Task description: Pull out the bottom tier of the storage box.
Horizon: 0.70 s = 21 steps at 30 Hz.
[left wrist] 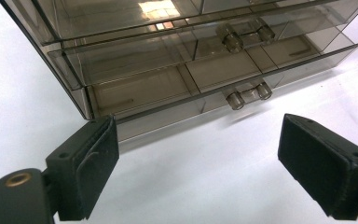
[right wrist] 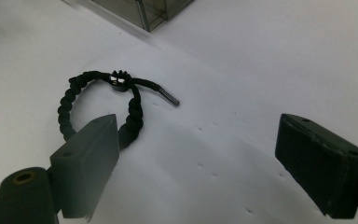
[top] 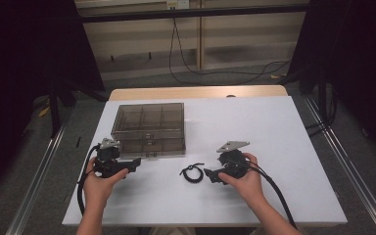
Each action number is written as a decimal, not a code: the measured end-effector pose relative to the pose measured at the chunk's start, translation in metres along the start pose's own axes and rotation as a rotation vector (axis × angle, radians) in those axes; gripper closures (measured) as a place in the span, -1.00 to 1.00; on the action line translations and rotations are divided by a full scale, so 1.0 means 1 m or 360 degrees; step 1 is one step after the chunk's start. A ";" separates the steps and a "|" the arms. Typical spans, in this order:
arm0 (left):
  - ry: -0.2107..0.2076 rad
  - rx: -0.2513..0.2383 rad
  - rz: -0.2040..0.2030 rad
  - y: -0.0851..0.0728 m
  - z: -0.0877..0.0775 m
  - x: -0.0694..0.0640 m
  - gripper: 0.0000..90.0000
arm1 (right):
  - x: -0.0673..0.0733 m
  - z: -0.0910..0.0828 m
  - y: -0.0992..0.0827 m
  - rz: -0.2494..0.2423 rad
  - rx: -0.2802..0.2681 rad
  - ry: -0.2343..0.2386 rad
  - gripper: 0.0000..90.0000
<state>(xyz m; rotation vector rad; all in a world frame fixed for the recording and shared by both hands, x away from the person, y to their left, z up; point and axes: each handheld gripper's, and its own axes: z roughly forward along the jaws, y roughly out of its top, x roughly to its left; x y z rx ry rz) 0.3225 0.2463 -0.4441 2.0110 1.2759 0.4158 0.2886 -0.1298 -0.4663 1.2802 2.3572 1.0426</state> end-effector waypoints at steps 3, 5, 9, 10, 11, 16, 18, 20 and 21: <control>0.0000 -0.0004 -0.0004 0.000 -0.001 0.001 -0.69 | 0.001 0.001 0.004 -0.0020 0.0011 0.0000 -0.69; 0.0003 -0.0016 -0.0011 0.000 -0.002 0.002 -0.69 | 0.003 0.002 0.006 -0.0024 0.0003 0.0000 -0.70; -0.0002 -0.0006 -0.0004 -0.001 -0.003 0.004 -0.68 | 0.007 0.006 0.010 -0.0047 0.0012 0.0008 -0.69; -0.0001 -0.0005 -0.0006 -0.001 -0.003 0.005 -0.67 | 0.009 0.007 0.010 -0.0045 0.0010 0.0013 -0.69; -0.0002 -0.0003 -0.0006 -0.001 -0.003 0.005 -0.67 | 0.010 0.008 0.011 -0.0042 0.0009 0.0025 -0.69; -0.0003 -0.0004 -0.0013 -0.002 -0.003 0.007 -0.66 | 0.013 0.015 0.013 -0.0067 0.0015 0.0018 -0.69; -0.0004 -0.0007 -0.0015 -0.002 -0.003 0.008 -0.66 | 0.014 0.017 0.015 -0.0077 0.0013 0.0029 -0.68; 0.0002 0.0003 -0.0003 -0.002 -0.003 0.010 -0.63 | 0.015 0.019 0.016 -0.0079 0.0008 0.0039 -0.67; 0.0001 0.0000 -0.0010 -0.003 -0.003 0.010 -0.63 | 0.015 0.020 0.017 -0.0091 0.0009 0.0033 -0.66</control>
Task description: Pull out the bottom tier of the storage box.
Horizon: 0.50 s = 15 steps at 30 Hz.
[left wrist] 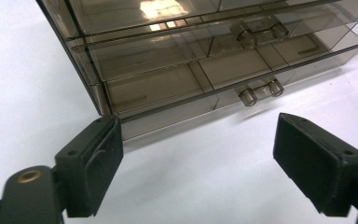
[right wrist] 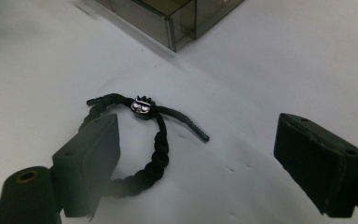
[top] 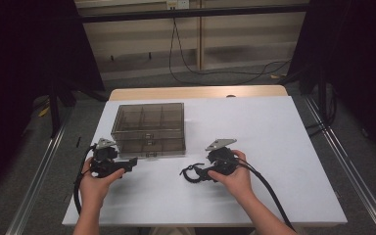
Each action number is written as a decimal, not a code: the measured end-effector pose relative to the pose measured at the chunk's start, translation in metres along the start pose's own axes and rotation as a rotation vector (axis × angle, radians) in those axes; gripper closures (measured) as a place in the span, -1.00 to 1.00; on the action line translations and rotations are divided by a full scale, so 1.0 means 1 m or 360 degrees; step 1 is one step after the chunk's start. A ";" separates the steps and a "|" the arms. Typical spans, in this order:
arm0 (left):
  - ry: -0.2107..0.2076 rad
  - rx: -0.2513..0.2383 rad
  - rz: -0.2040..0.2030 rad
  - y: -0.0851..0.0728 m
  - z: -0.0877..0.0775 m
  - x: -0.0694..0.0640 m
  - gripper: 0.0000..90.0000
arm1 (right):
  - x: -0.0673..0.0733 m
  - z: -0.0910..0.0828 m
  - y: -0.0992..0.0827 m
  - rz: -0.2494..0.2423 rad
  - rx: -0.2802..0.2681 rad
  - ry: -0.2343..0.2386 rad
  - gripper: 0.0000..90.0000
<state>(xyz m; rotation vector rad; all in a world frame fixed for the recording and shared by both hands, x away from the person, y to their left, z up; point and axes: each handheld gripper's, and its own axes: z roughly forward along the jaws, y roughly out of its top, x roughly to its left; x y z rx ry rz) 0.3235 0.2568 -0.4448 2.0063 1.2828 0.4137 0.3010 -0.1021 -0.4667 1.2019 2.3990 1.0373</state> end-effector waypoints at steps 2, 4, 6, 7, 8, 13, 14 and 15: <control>0.0000 -0.0005 -0.0001 0.000 0.000 0.001 -0.62 | 0.002 0.003 0.002 -0.0011 0.0002 0.0023 -0.63; 0.0008 -0.0015 -0.0001 -0.001 0.000 0.002 -0.59 | 0.004 0.004 0.004 -0.0020 0.0005 0.0029 -0.59; 0.0011 -0.0004 0.0017 -0.001 -0.001 0.003 -0.57 | 0.006 0.006 0.007 -0.0031 0.0001 0.0036 -0.55; 0.0010 -0.0004 0.0017 -0.001 -0.001 0.004 -0.56 | 0.006 0.008 0.007 -0.0035 -0.0002 0.0042 -0.53; 0.0013 -0.0001 0.0021 -0.001 -0.001 0.004 -0.55 | 0.007 0.009 0.008 -0.0025 -0.0004 0.0052 -0.51; 0.0034 0.0015 0.0035 -0.003 0.000 0.007 -0.51 | 0.012 0.014 0.013 -0.0048 -0.0001 0.0067 -0.38; 0.0028 0.0018 0.0038 -0.003 0.001 0.008 -0.51 | 0.012 0.016 0.014 -0.0055 -0.0006 0.0073 -0.35; 0.0029 0.0020 0.0038 -0.003 0.001 0.009 -0.51 | 0.013 0.017 0.015 -0.0059 -0.0004 0.0076 -0.32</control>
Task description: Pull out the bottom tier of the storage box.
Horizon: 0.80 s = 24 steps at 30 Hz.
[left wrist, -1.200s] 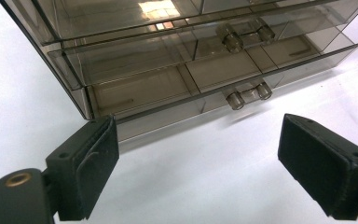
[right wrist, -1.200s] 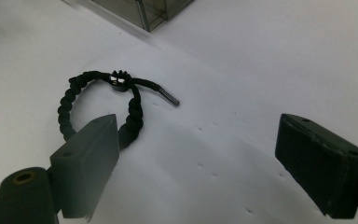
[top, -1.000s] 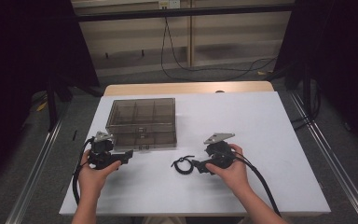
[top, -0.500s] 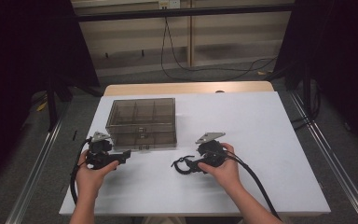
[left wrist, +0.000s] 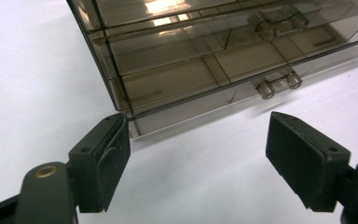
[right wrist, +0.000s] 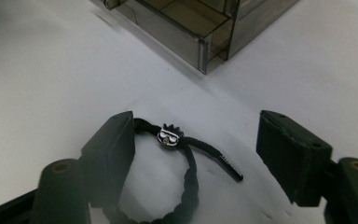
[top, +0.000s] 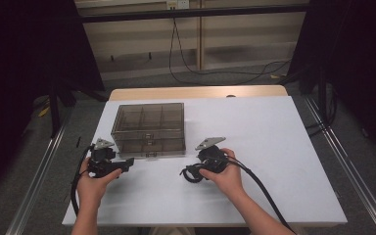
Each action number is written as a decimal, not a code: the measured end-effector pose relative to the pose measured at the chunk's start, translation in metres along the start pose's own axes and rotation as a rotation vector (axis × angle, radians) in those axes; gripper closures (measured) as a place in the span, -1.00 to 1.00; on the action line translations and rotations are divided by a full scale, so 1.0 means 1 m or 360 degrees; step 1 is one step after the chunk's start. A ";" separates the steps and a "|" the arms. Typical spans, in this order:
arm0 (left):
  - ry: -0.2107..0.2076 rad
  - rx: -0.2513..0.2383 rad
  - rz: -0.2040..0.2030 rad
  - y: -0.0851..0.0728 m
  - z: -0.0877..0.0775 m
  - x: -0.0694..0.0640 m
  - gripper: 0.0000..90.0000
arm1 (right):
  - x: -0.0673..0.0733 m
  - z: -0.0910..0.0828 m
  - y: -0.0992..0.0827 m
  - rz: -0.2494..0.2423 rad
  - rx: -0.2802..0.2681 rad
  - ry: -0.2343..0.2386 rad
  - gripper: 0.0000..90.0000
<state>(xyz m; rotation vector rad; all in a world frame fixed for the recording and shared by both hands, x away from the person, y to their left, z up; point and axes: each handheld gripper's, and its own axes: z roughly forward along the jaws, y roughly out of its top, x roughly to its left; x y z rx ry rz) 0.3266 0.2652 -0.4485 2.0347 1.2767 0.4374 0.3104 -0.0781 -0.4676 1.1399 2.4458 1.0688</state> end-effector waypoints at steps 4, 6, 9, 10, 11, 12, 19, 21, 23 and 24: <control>0.0008 0.0025 -0.0006 -0.001 0.004 0.004 -0.49 | 0.001 0.004 0.004 -0.0005 -0.0031 -0.0006 -0.18; 0.0016 0.0035 0.0007 -0.001 0.005 0.006 -0.48 | 0.000 0.005 0.005 -0.0003 -0.0032 -0.0008 -0.12; 0.0007 0.0018 0.0003 0.000 0.008 0.008 -0.48 | 0.000 0.008 0.007 -0.0012 -0.0045 -0.0013 -0.03; -0.0006 0.0023 0.0004 0.000 0.008 0.008 -0.48 | 0.000 0.009 0.007 -0.0014 -0.0038 -0.0017 0.00; -0.0013 0.0025 0.0006 0.000 0.009 0.008 -0.47 | 0.000 0.010 0.008 -0.0020 -0.0040 -0.0006 0.04; -0.0014 0.0023 0.0000 0.000 0.010 0.008 -0.45 | 0.000 0.011 0.009 -0.0029 -0.0035 -0.0010 0.05; -0.0011 0.0035 -0.0003 0.000 0.016 0.012 -0.39 | 0.001 0.017 0.013 -0.0029 -0.0047 -0.0008 0.23; -0.0012 0.0062 0.0008 0.000 0.018 0.013 -0.39 | -0.001 0.018 0.014 -0.0013 -0.0063 -0.0004 0.29; -0.0021 0.0069 -0.0002 -0.001 0.020 0.013 -0.37 | -0.002 0.019 0.016 -0.0029 -0.0067 -0.0007 0.35; -0.0026 0.0073 -0.0001 -0.001 0.020 0.014 -0.36 | -0.002 0.020 0.017 -0.0044 -0.0078 0.0005 0.36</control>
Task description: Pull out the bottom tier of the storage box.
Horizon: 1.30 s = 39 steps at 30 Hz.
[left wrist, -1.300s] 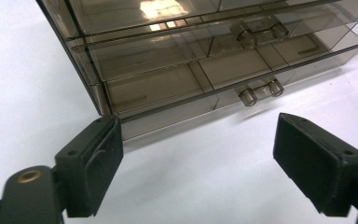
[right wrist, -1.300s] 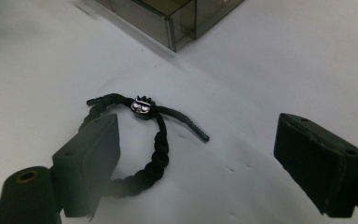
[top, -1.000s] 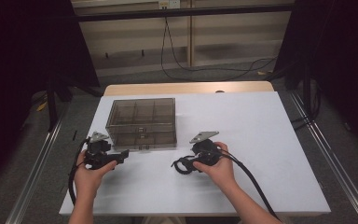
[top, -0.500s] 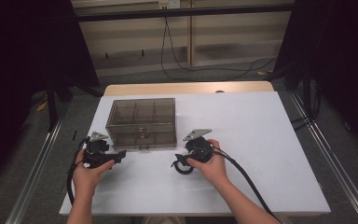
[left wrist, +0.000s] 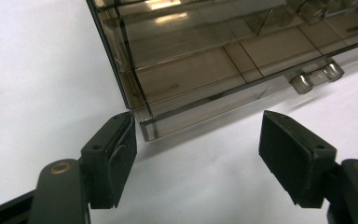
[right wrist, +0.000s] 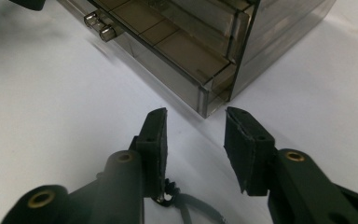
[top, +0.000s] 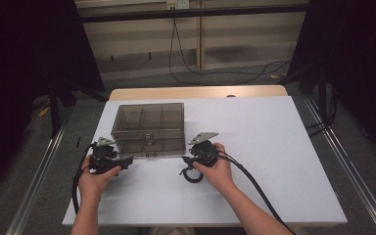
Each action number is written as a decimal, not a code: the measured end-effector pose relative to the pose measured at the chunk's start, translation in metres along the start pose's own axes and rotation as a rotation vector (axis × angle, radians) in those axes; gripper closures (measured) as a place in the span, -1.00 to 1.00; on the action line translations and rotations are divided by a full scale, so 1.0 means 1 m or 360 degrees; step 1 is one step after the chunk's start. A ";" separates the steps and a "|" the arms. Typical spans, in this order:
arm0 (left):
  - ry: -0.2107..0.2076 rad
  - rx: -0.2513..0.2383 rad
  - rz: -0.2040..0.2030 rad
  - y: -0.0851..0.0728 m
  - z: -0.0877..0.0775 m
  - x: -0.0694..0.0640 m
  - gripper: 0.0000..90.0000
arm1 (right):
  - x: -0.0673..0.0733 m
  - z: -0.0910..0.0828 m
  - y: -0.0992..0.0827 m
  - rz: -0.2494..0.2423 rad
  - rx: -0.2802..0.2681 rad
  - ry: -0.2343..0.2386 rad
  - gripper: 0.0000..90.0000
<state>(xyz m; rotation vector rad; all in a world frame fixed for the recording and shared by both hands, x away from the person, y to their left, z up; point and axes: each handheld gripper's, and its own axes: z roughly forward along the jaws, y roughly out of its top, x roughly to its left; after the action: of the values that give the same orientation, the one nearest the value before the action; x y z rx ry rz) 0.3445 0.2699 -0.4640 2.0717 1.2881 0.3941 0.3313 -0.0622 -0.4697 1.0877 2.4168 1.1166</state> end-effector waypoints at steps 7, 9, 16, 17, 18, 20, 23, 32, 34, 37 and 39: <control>-0.0009 0.0006 -0.0001 0.000 0.002 0.002 -0.27 | -0.001 0.007 0.002 -0.0010 0.0006 0.0012 0.50; -0.0008 0.0005 -0.0002 0.000 0.003 0.003 -0.25 | 0.000 0.008 0.003 -0.0017 0.0004 0.0020 0.53; -0.0021 -0.0006 -0.0042 0.000 0.003 0.003 -0.16 | 0.001 0.014 0.003 -0.0029 0.0014 0.0043 0.67; -0.0017 -0.0003 -0.0043 -0.001 0.002 0.003 -0.14 | 0.001 0.014 0.002 -0.0032 0.0019 0.0040 0.68; -0.0018 -0.0005 -0.0059 -0.001 0.002 0.003 -0.13 | 0.002 0.014 0.002 -0.0038 0.0026 0.0040 0.68; -0.0030 0.0008 -0.0058 -0.002 0.000 0.005 -0.07 | 0.002 0.014 0.002 -0.0052 0.0034 0.0047 0.69; -0.0036 0.0012 -0.0063 -0.003 -0.001 0.004 -0.05 | 0.003 0.012 0.001 -0.0068 0.0047 0.0044 0.68; -0.0044 0.0034 -0.0059 -0.006 -0.006 0.002 -0.03 | 0.007 0.009 0.000 -0.0078 0.0066 0.0057 0.67; -0.0038 0.0043 -0.0059 -0.006 -0.007 0.001 -0.03 | 0.008 0.008 0.000 -0.0079 0.0072 0.0058 0.67; -0.0044 0.0044 -0.0064 -0.007 -0.008 0.000 -0.02 | 0.009 0.007 -0.001 -0.0091 0.0077 0.0058 0.66; -0.0043 0.0061 -0.0036 -0.008 -0.009 0.000 0.00 | 0.010 0.006 -0.002 -0.0086 0.0082 0.0060 0.66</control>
<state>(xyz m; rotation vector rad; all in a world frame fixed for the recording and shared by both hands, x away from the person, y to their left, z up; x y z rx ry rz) 0.3341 0.2761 -0.4622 2.0851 1.3111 0.3327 0.3267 -0.0520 -0.4746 1.0190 2.5017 1.0726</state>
